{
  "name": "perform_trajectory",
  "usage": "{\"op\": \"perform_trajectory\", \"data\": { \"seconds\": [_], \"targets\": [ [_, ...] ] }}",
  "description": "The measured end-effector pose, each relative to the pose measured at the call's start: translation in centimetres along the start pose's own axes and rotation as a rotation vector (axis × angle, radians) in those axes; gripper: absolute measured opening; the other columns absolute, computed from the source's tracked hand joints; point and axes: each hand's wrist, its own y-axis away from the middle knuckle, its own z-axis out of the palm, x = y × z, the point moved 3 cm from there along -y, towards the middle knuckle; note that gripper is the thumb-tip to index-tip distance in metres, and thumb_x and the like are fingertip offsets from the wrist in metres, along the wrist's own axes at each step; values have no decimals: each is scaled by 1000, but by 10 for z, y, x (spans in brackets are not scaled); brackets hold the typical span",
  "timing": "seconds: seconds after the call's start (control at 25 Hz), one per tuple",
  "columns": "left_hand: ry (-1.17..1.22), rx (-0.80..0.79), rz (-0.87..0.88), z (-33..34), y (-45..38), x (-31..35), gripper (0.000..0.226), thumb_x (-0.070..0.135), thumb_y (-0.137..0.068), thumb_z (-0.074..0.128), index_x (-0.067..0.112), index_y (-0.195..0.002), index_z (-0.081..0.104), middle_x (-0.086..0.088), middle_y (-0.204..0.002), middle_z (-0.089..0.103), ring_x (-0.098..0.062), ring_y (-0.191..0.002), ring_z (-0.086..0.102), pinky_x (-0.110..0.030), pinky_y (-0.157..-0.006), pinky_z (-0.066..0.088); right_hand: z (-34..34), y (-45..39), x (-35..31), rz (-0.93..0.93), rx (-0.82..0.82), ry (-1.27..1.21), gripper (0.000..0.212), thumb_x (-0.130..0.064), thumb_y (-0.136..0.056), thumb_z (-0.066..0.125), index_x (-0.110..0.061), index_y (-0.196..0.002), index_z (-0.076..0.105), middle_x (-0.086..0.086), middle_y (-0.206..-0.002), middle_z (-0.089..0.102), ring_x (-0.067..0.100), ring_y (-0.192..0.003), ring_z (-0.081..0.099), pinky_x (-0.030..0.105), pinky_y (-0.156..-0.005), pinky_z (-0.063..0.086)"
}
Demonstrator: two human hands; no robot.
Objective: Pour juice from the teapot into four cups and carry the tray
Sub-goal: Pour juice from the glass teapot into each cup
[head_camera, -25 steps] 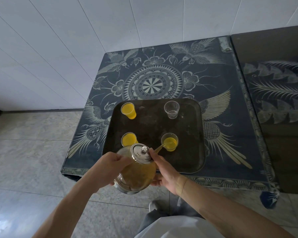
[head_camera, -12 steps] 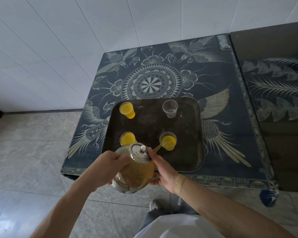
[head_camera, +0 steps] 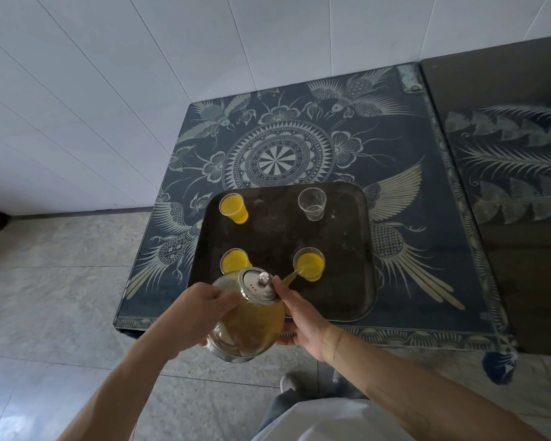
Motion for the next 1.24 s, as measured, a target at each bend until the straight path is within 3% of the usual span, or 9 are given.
{"op": "perform_trajectory", "data": {
  "seconds": [0.2, 0.44, 0.68, 0.8, 0.92, 1.12, 1.24],
  "targets": [
    [-10, 5, 2, 1, -1, 5, 50, 44, -93, 57, -3, -88, 73, -11, -64, 51, -19, -58, 58, -40, -64, 60, -4, -3, -2, -5, -3, -16, 61, -82, -83, 50, -32, -116, 60, 4, -112, 70, 23, -101, 68, 38, -84, 54],
    [5, 5, -3, 2, -5, 6, 47, 43, -93, 58, 0, -83, 74, -10, -62, 54, -19, -58, 59, -49, -63, 60, -7, -6, -3, -7, -14, -12, 65, -81, -84, 50, -28, -122, 58, 6, -110, 69, 24, -99, 68, 38, -83, 55],
    [59, 19, 19, 7, -13, 1, 52, 42, -91, 61, -6, -71, 65, -1, -49, 42, -12, -46, 47, -31, -51, 49, -12, -7, -6, -10, 4, -1, 79, -85, -73, 53, -29, -128, 56, 4, -113, 72, 22, -101, 71, 36, -78, 58],
    [97, 34, 28, 11, -16, -5, 50, 40, -91, 62, -4, -66, 62, -3, -49, 41, -9, -41, 42, -26, -45, 41, -15, -9, -6, -16, 28, 16, 80, -85, -74, 56, -31, -134, 54, 6, -119, 72, 25, -108, 70, 40, -87, 61],
    [139, 42, 38, 16, -17, -9, 49, 34, -93, 63, -12, -74, 64, -6, -52, 45, -6, -38, 41, -19, -41, 37, -19, -10, -8, -31, 46, 15, 91, -87, -62, 61, -32, -134, 53, 6, -121, 72, 25, -109, 70, 44, -93, 61],
    [213, 42, 77, 24, -15, -11, 42, 28, -94, 62, 8, -58, 59, -3, -47, 41, -7, -35, 36, -17, -37, 33, -23, -6, -12, -66, 54, 18, 104, -88, -53, 66, -32, -140, 49, 3, -123, 71, 23, -110, 69, 39, -87, 60],
    [277, 33, 104, 27, -10, -14, 47, 25, -95, 61, 17, -49, 57, 2, -43, 41, -8, -35, 35, -19, -37, 31, -26, 0, -15, -103, 57, 39, 100, -86, -56, 65, -33, -139, 48, 2, -124, 70, 21, -109, 69, 32, -78, 60]
  ]
}}
